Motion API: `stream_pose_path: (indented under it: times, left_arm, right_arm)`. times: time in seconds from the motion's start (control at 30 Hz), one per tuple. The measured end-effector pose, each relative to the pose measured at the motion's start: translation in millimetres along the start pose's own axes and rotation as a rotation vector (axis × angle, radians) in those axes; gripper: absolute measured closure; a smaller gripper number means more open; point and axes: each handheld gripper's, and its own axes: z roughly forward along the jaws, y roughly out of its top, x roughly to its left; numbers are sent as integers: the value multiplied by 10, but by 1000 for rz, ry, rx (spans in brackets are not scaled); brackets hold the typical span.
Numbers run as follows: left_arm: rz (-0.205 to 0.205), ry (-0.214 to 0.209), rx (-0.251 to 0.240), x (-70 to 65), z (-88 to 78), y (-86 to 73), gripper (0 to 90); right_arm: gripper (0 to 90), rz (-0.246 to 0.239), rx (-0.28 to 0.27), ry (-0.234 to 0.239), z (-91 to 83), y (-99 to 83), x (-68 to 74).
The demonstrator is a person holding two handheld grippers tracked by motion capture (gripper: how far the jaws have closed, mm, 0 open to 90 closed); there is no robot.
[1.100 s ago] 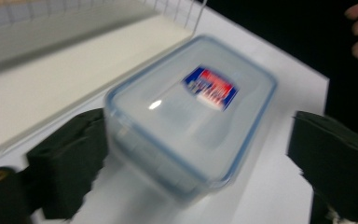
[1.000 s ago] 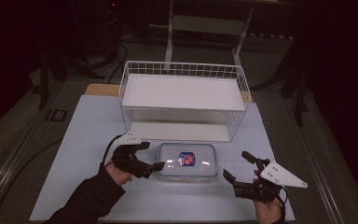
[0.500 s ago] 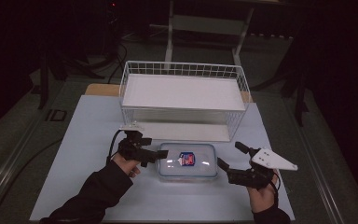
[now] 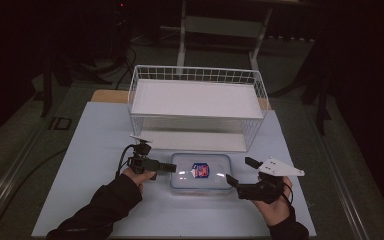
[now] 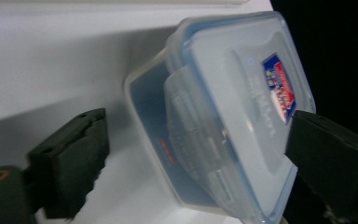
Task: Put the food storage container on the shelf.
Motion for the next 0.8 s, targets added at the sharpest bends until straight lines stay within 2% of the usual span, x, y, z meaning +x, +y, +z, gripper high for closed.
stream_pose_path:
  times: [0.1, 0.17, 0.2, 0.3, 0.33, 0.37, 0.43, 0.5, 0.67, 0.8]
  left_arm:
    - [-34, -2, 15, 48, 25, -4, 154]
    - [-58, -42, 16, 86, 35, -6, 184]
    - [-70, -78, 24, 115, 40, -5, 237]
    - [-104, -133, 42, 181, 60, -9, 330]
    - [-104, -133, 42, 181, 60, -9, 344]
    - [-109, -180, 60, 208, 69, -10, 344]
    - [-105, -227, 70, 218, 77, -14, 444]
    - [-80, -211, 62, 188, 63, -15, 492]
    - [-38, -196, 63, 150, 42, -18, 499]
    - [8, -190, 50, 100, -1, -53, 517]
  right_arm:
    - [106, 34, 14, 11, 29, -17, -39]
    - [106, 49, 27, 19, 49, -33, -59]
    - [106, 51, 31, 21, 53, -39, -63]
    - [111, 60, 53, 28, 74, -61, -72]
    - [111, 60, 53, 28, 74, -61, -72]
    - [111, 64, 59, 34, 79, -65, -71]
    - [134, 71, 69, 40, 82, -77, -75]
    - [135, 85, 78, 47, 91, -90, -92]
    - [164, 138, 114, 48, 144, -164, -152]
    - [172, 218, 155, 77, 215, -228, -245]
